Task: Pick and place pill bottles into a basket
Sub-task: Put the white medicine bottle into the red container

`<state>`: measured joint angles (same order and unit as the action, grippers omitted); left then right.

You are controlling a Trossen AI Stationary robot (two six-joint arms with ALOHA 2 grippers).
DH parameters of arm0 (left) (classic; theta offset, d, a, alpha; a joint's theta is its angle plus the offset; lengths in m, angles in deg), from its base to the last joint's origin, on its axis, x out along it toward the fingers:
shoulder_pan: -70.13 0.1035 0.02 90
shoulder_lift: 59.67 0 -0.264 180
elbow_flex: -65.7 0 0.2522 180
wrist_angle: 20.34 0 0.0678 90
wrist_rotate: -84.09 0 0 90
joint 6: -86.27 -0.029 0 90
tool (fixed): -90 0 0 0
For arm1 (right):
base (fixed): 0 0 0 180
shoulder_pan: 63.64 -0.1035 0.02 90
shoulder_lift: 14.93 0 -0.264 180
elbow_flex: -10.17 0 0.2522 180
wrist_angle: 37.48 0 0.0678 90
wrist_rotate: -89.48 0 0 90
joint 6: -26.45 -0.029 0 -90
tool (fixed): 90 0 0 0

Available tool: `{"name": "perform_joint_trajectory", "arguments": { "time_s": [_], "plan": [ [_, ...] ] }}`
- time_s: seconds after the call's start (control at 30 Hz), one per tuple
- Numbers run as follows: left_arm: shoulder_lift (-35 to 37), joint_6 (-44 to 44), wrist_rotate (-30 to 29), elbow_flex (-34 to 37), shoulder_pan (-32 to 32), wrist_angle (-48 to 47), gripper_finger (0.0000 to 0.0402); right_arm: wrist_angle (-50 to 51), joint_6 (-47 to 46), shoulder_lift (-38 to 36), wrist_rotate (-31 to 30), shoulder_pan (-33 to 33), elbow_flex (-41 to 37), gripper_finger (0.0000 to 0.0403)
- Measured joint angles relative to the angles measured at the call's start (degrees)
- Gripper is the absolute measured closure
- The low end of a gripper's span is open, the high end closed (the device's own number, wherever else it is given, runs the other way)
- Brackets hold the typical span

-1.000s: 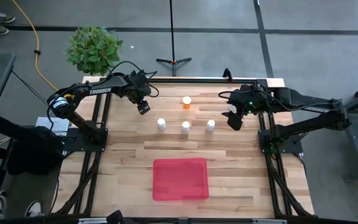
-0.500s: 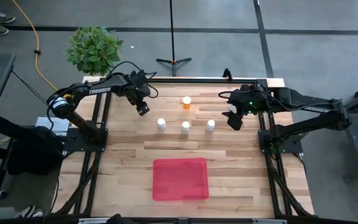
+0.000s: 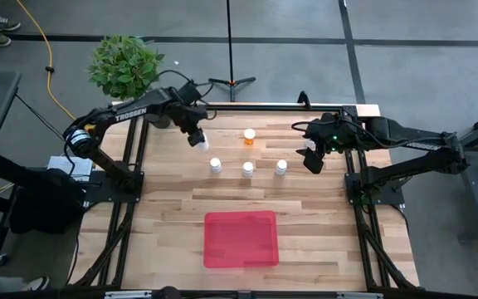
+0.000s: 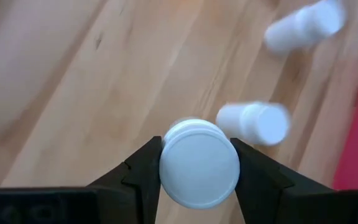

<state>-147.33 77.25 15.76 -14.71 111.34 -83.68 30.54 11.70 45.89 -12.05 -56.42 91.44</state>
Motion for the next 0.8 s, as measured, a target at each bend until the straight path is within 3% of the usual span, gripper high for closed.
{"name": "perform_joint_trajectory", "arguments": {
  "time_s": [0.33,0.47,0.8],
  "plan": [
    [0.07,0.25,7.11,-13.67,-4.33,-6.91,0.0204,-0.02,0.17,0.00,-0.06,0.02,0.00,0.0139],
    [1.31,-1.52,13.72,-19.42,-7.81,-10.64,0.0205,-0.01,0.20,0.00,0.25,0.01,0.00,0.0139],
    [13.23,4.50,12.03,-24.59,-13.43,-9.80,0.0205,-0.01,1.68,0.00,1.48,0.00,0.00,0.0139]
  ]
}}
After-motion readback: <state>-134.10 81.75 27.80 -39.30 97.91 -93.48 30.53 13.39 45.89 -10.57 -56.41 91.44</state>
